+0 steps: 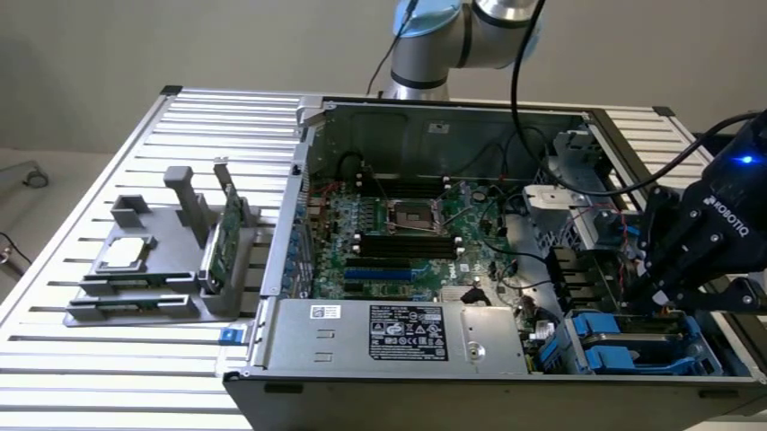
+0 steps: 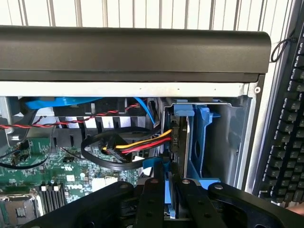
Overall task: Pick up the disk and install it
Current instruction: 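Insert the first disk wire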
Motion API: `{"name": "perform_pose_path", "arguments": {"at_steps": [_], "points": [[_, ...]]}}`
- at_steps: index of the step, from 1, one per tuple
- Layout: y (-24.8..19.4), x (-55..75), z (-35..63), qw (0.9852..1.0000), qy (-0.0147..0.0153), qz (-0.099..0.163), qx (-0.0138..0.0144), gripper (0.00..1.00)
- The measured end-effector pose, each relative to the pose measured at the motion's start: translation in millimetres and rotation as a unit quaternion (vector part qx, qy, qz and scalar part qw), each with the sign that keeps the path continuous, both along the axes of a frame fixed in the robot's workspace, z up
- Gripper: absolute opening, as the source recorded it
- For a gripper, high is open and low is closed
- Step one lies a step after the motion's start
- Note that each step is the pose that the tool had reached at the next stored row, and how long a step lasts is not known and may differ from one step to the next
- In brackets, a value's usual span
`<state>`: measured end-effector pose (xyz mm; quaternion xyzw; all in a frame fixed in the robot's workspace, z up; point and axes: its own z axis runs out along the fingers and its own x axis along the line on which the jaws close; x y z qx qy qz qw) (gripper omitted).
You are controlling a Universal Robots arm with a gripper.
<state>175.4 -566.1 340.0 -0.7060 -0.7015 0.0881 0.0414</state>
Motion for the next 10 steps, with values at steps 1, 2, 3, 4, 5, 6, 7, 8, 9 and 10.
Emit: {"name": "perform_pose_path", "arguments": {"at_steps": [1, 2, 3, 4, 5, 6, 7, 8, 9, 10], "points": [[-0.4, 0.0, -0.2, 1.0000, 0.0001, 0.000, 0.0004, 0.16], [-0.6, 0.0, -0.3, 1.0000, 0.0002, 0.000, 0.0006, 0.16], [-0.9, 0.0, -0.4, 1.0000, 0.0002, 0.000, 0.0007, 0.16], [-1.1, 0.0, -0.5, 1.0000, 0.0002, 0.000, 0.0009, 0.16], [-1.3, 0.0, -0.5, 1.0000, 0.0002, 0.000, 0.0010, 0.16], [-1.5, 0.0, -0.6, 1.0000, 0.0002, 0.000, 0.0010, 0.16], [-1.8, 0.0, -0.7, 1.0000, 0.0003, 0.000, 0.0012, 0.16], [-2.0, 0.0, -0.8, 1.0000, 0.0003, 0.000, 0.0012, 0.16], [-2.3, 0.0, -0.8, 1.0000, 0.0002, 0.000, 0.0012, 0.16], [-2.6, 0.0, -0.9, 1.0000, 0.0002, 0.000, 0.0012, 0.16]]}}
